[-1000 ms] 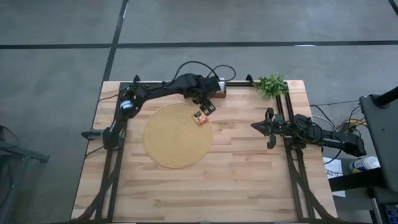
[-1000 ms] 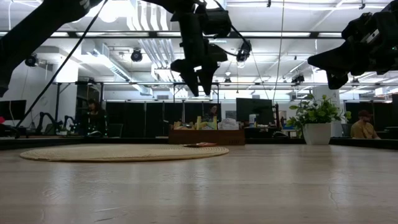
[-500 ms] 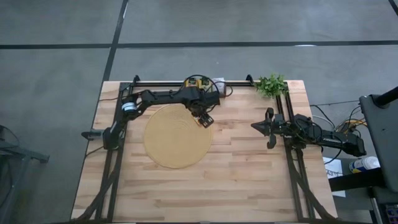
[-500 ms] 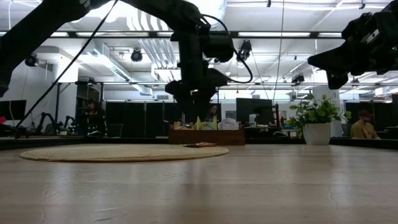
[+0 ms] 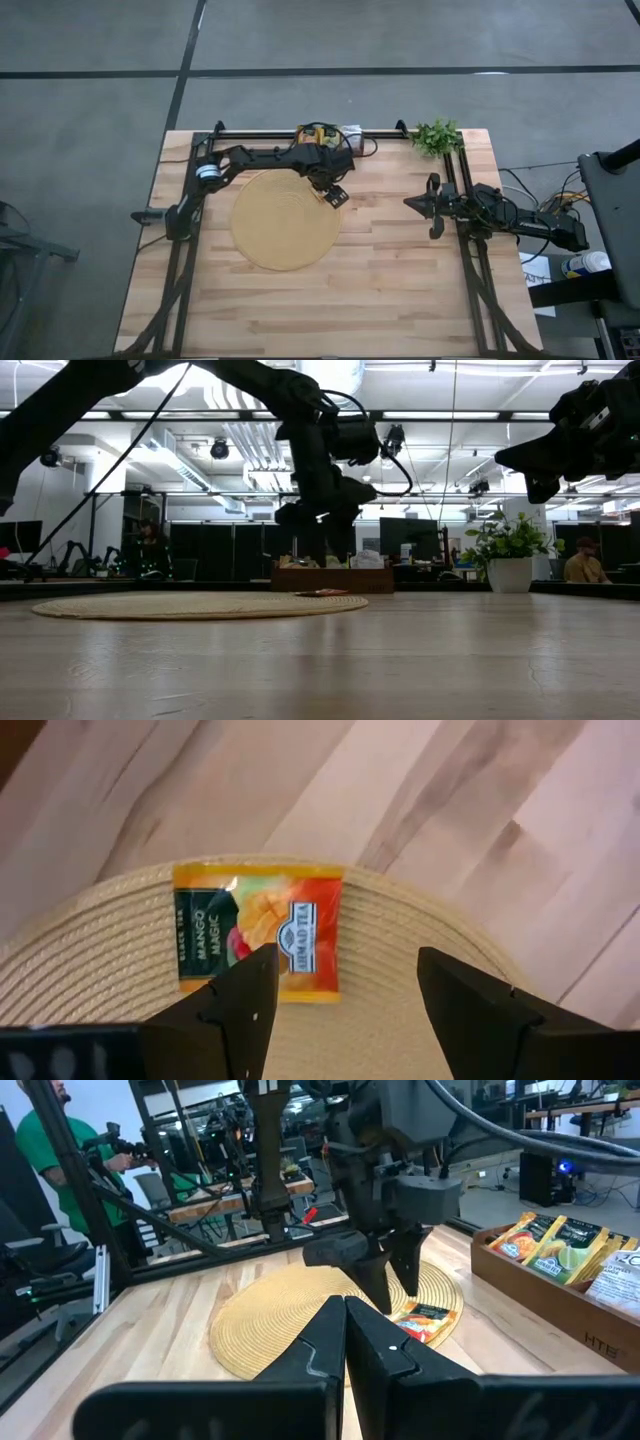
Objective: Pick & Place Tea
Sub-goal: Put the orange tea bag into the left section of the wooden organizer
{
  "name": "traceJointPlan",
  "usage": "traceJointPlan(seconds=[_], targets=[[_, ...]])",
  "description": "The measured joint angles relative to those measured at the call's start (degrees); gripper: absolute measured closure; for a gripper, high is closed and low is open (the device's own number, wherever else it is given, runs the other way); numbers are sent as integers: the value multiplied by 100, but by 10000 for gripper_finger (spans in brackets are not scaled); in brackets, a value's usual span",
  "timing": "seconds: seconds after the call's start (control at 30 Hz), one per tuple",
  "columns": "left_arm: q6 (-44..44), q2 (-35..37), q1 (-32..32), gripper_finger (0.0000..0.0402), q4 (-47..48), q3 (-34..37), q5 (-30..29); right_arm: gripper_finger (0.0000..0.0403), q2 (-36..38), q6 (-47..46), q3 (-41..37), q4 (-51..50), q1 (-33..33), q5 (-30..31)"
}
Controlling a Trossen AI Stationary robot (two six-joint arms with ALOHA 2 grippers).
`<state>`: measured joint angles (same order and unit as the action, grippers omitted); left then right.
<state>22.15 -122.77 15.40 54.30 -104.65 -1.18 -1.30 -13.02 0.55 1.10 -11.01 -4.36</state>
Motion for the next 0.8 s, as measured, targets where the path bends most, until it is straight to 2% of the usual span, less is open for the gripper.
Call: traceJointPlan(seconds=[0.4,0.5,0.63,0.8], targets=[[7,-485,63,169,-30,1,21,394,2,0,-2,2,0,-2],[7,-569,74,180,-7,-5,11,394,-2,0,-1,2,0,-2],[-13,-574,80,225,64,-8,-17,394,-2,0,-2,2,-1,-2],[-54,-569,113,325,107,-37,1,394,-2,0,0,2,-1,-1]])
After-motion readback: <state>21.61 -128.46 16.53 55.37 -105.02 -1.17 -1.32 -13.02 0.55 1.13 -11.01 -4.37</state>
